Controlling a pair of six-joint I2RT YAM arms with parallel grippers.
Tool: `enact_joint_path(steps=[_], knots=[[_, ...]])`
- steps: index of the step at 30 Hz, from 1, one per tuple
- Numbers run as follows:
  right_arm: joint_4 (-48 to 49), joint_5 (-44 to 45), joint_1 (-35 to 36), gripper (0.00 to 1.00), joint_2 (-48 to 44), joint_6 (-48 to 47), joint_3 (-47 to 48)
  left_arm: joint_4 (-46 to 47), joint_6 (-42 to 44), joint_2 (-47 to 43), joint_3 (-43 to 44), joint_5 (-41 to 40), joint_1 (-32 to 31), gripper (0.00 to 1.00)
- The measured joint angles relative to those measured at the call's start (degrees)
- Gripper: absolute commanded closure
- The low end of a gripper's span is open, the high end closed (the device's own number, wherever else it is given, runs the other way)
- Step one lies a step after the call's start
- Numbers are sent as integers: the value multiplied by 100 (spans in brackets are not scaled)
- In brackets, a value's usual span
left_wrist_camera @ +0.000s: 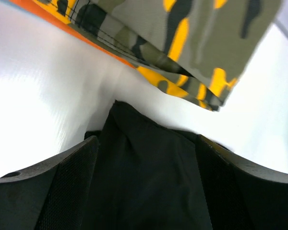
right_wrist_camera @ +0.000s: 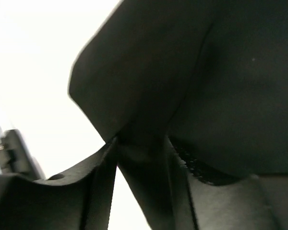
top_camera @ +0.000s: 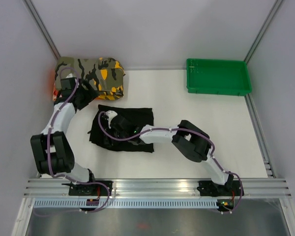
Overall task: Fold and stack the trousers
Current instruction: Fold the trousers
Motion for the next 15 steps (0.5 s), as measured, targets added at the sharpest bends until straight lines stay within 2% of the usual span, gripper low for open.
enact_joint_path(steps=[4,9,10,13,15], knots=[[-654,66,-55,31,-570,87,216,-247,197,-914,-177,4,0,12],[-1257,111,-529,15,-1786,439,223,-496,256,-1707,-741,85,0,12],[-1285,118,-717,10,-2070,529,92,-518,264,-1768,-868,94,0,12],[-1233,240,-1292,2,-2990,739,-774,-656,280,-1812,-1270,122,0,12],[-1283,503,-1652,2,-3547,866,-1504,-706,302,-1810,-1539,136,0,12]])
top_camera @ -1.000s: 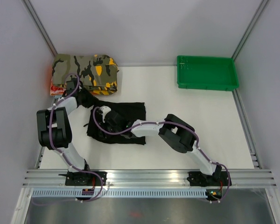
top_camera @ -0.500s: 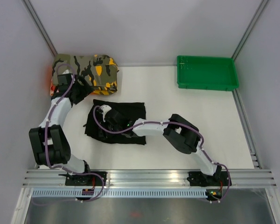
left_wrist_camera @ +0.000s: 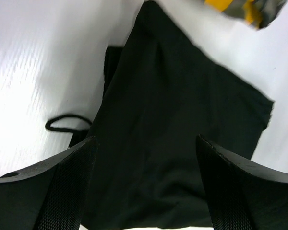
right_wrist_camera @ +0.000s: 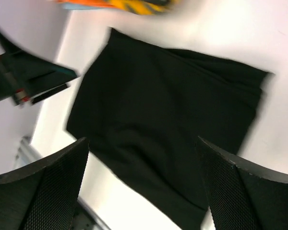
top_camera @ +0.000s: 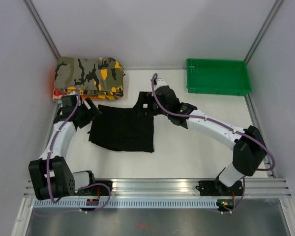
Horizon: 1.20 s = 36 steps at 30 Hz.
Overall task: Fold and stack the trousers
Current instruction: Neatly place the folded trousers to the corner
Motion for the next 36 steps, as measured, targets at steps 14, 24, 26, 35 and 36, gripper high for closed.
enact_joint_path(steps=[14,24,26,35,36], knots=[[393,343,-313,4,525,758,-1773,234,92,905,-505,35,2,15],[1307,367,-313,14,1257,905,-1714,245,92,852,-527,-70,7,15],[1434,369,-313,18,1346,905,-1672,111,94,588,-498,-76,7,14],[1657,354,-323,60,1567,870,-1613,-122,186,-356,-306,-380,7,15],[1631,350,-326,63,1572,894,-1615,-109,203,-365,-308,-391,7,15]])
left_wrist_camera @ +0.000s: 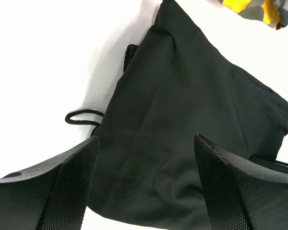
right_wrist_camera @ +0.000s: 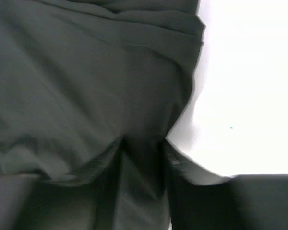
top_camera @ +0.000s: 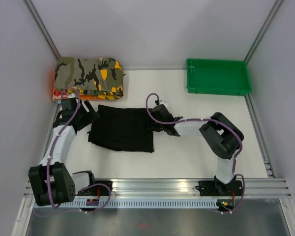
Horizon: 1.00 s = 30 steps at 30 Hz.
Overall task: Fold and stack the trousers
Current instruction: Neatly place the folded trousers to the corner
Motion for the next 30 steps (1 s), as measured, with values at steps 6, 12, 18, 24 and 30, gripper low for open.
enact_joint_path(steps=[6,12,18,24,30], knots=[[-94,-31,-15,72,20,2,-28,396,39,437,-269,15,0,17],[-120,-63,-15,73,20,-26,-28,673,39,1067,-509,15,0,18],[-142,-98,-17,74,20,-46,-20,1073,37,1377,-511,28,-2,18],[-258,-109,-17,74,20,-50,33,1281,-133,1729,-516,39,-7,15],[-476,-127,-17,75,20,-96,144,1808,-365,1893,-542,199,-13,24]])
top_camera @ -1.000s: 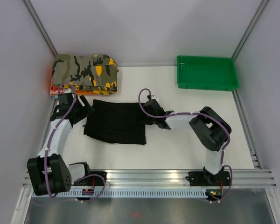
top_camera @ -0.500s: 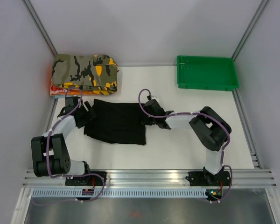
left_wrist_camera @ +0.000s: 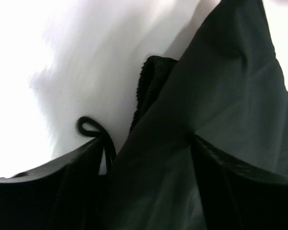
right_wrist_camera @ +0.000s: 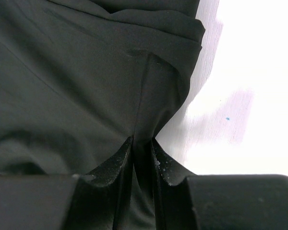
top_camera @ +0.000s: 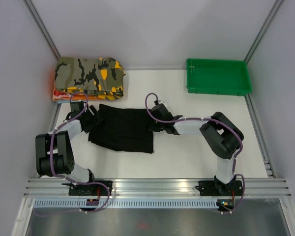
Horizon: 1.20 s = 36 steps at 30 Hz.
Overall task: Fold and stack the trousers
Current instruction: Neatly place the folded trousers to the corner
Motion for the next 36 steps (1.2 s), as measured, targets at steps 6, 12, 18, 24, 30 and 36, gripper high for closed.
enact_joint_path(steps=[6,12,18,24,30,36], knots=[[-125,-9,0,75,0,-15,44,369,-127,2,-243,144,-11,61],[-271,-13,0,83,2,-42,107,511,-190,-2,-424,286,-13,98],[-308,-13,0,100,52,-66,155,662,-197,-116,-588,417,-15,98],[-326,-35,-17,100,181,-68,321,619,-197,-433,-817,435,-15,98],[-345,-59,-44,100,238,-133,420,595,-197,-496,-839,450,-15,98],[-595,-111,-44,100,256,-446,776,503,-199,-874,-839,450,-26,98]])
